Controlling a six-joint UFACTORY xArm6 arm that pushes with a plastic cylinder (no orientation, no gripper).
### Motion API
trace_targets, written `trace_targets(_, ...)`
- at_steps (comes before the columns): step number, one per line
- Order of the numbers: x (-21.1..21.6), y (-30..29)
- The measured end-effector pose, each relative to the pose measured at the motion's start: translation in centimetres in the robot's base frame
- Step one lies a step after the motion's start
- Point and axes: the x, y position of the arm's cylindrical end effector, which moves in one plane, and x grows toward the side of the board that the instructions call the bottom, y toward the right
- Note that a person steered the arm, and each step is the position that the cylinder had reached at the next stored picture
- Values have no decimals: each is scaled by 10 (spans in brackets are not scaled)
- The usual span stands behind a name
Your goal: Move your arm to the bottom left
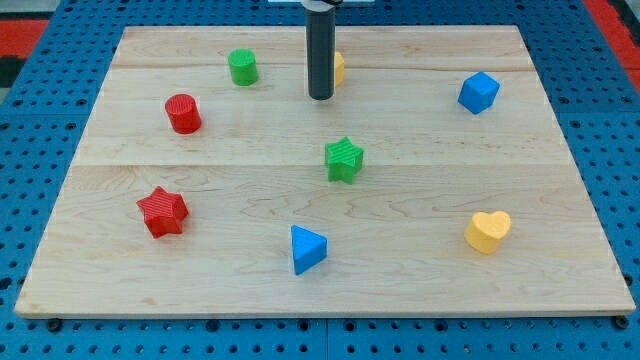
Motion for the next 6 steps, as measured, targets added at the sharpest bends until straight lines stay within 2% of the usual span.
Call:
trace_targets(2,5,-6)
trace_targets(3,21,-45)
trace_targets(4,35,-50)
trace_targets(5,104,-61)
trace_targets(6,150,-72)
